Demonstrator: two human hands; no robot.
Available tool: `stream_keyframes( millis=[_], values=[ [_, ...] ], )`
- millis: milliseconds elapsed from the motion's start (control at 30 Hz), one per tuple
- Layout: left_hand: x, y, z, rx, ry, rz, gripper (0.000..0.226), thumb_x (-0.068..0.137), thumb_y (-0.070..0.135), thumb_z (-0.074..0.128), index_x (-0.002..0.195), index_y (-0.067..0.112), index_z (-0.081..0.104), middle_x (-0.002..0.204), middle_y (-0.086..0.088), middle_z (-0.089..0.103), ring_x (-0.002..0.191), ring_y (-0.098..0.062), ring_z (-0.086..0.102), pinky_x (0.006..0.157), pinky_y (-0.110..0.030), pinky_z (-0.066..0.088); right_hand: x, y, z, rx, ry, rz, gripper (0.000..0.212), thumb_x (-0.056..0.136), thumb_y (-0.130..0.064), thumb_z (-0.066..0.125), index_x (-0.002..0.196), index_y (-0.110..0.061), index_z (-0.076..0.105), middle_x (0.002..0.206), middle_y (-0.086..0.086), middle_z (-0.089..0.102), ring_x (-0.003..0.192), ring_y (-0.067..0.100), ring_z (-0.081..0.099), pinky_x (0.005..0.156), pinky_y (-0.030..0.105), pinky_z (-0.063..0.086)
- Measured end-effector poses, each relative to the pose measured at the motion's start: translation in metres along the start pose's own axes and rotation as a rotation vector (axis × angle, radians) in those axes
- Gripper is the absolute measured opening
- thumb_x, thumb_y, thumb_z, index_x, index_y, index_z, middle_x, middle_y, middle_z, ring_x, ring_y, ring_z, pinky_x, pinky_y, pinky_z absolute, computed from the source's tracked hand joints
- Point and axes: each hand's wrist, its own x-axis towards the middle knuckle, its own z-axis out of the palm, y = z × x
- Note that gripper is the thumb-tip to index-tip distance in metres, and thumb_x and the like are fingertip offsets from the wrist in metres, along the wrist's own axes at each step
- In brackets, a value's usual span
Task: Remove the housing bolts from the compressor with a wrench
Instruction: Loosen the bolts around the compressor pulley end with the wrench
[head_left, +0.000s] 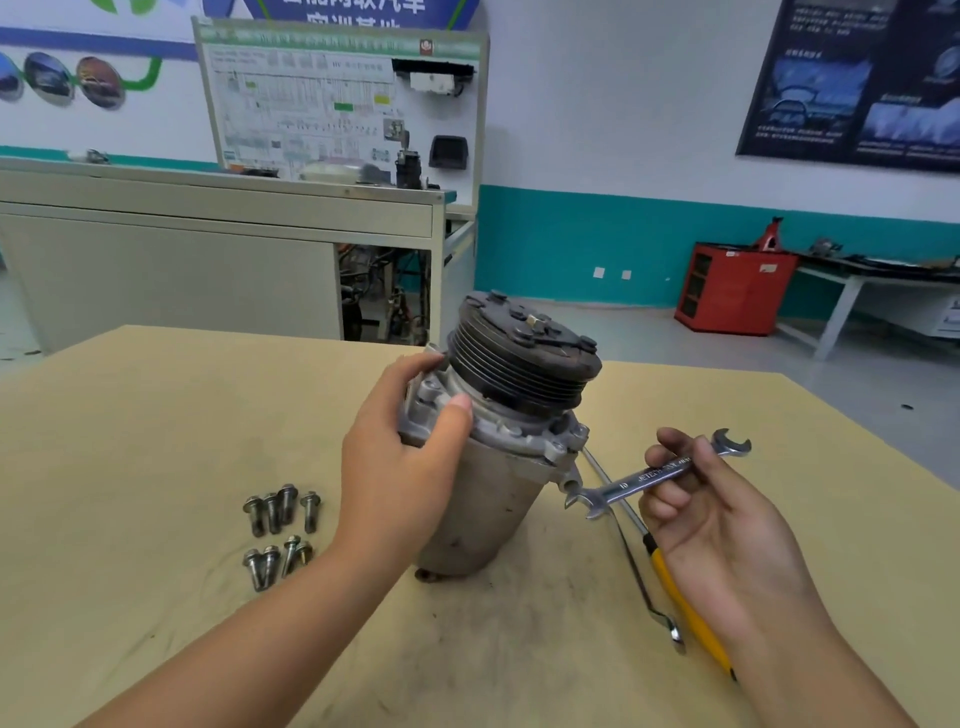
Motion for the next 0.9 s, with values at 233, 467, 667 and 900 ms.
stream_keyframes(
  millis=[233, 467, 667, 900],
  values=[
    [0.033, -0.019, -0.011, -0.162, -0.205, -0.055, 0.033, 0.075, 0.028, 0.045, 0.102, 0.040, 0.060, 0.106, 0.008, 0.068, 0.102, -0.009, 0.063, 0.080, -0.019, 0.048, -0.008, 0.002, 0.007, -0.034, -0.033, -0.032, 0.024, 0.081, -0.021, 0.049, 0.075, -0.007, 0.068, 0.066, 0.008, 0.063, 0.043, 0.010, 0.047, 0.043, 0.017, 0.042],
    [0.059, -0.037, -0.007, -0.226, -0.238, -0.232, 0.016, 0.070, 0.030, 0.046, 0.084, 0.031, 0.052, 0.087, 0.004, 0.055, 0.084, -0.014, 0.054, 0.080, -0.036, 0.040, -0.014, 0.000, 0.014, -0.197, -0.081, -0.227, 0.013, 0.082, -0.020, 0.046, 0.087, -0.009, 0.052, 0.075, 0.012, 0.070, 0.051, 0.012, 0.051, 0.052, 0.019, 0.047],
    [0.066, -0.044, -0.006, -0.171, -0.294, -0.163, 0.015, 0.072, 0.044, 0.043, 0.069, 0.038, 0.056, 0.075, 0.006, 0.056, 0.075, -0.015, 0.050, 0.071, -0.037, 0.040, -0.008, -0.032, 0.057, -0.553, -0.343, -0.422, 0.015, 0.091, -0.027, 0.047, 0.086, -0.013, 0.047, 0.074, 0.011, 0.071, 0.048, 0.015, 0.052, 0.050, 0.023, 0.048],
    [0.074, -0.046, -0.010, -0.115, -0.326, -0.083, 0.024, 0.084, 0.037, 0.041, 0.084, 0.027, 0.063, 0.084, 0.000, 0.065, 0.083, -0.022, 0.058, 0.079, -0.043, 0.045, -0.005, -0.050, 0.102, -0.935, -0.593, -0.634, 0.010, 0.090, -0.020, 0.053, 0.085, -0.015, 0.060, 0.073, -0.003, 0.067, 0.058, 0.031, 0.057, 0.050, 0.023, 0.050]
  ],
)
